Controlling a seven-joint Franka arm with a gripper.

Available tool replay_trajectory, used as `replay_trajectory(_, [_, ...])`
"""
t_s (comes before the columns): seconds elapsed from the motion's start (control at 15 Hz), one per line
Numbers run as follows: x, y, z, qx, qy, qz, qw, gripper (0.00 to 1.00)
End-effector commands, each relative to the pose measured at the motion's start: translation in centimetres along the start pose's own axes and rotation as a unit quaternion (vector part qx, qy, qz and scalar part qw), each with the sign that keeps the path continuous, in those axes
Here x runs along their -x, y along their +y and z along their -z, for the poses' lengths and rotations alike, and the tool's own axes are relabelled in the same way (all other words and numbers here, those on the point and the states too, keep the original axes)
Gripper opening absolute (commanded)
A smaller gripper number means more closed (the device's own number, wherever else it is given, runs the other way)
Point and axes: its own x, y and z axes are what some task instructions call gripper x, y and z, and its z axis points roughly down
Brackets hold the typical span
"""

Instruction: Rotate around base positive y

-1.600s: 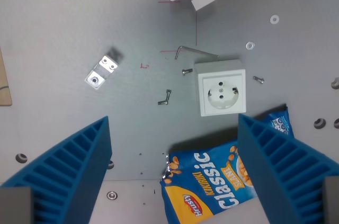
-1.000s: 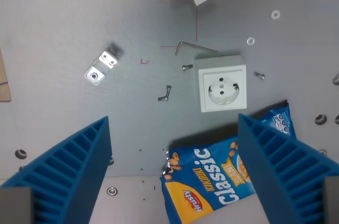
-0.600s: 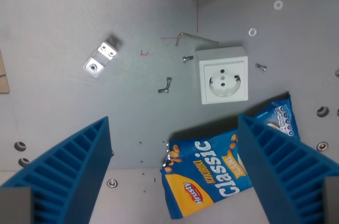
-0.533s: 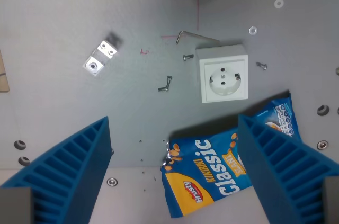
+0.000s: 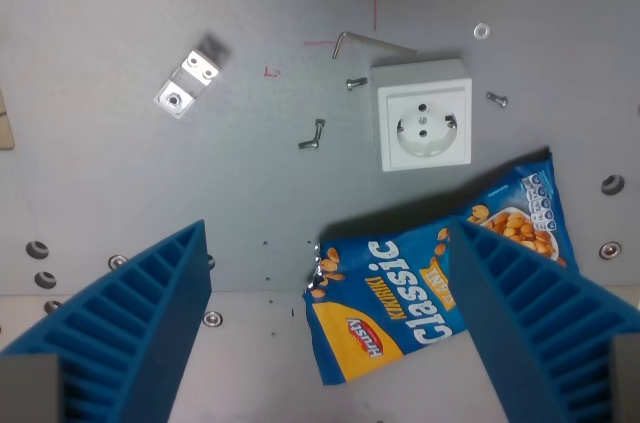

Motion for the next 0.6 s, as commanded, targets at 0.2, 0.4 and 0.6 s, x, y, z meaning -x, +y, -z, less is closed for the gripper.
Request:
replay_trajectory(0.2, [-0.95,0.08,0.85,0.0,-0.132,0.0,0.9913,1.0])
replay_trajectory(0.4, [-0.95,0.08,0.85,-0.001,-0.151,0.0,0.9885,1.0])
replay_trajectory(0.6, [-0.95,0.08,0.85,-0.001,-0.171,0.0,0.9852,1.0])
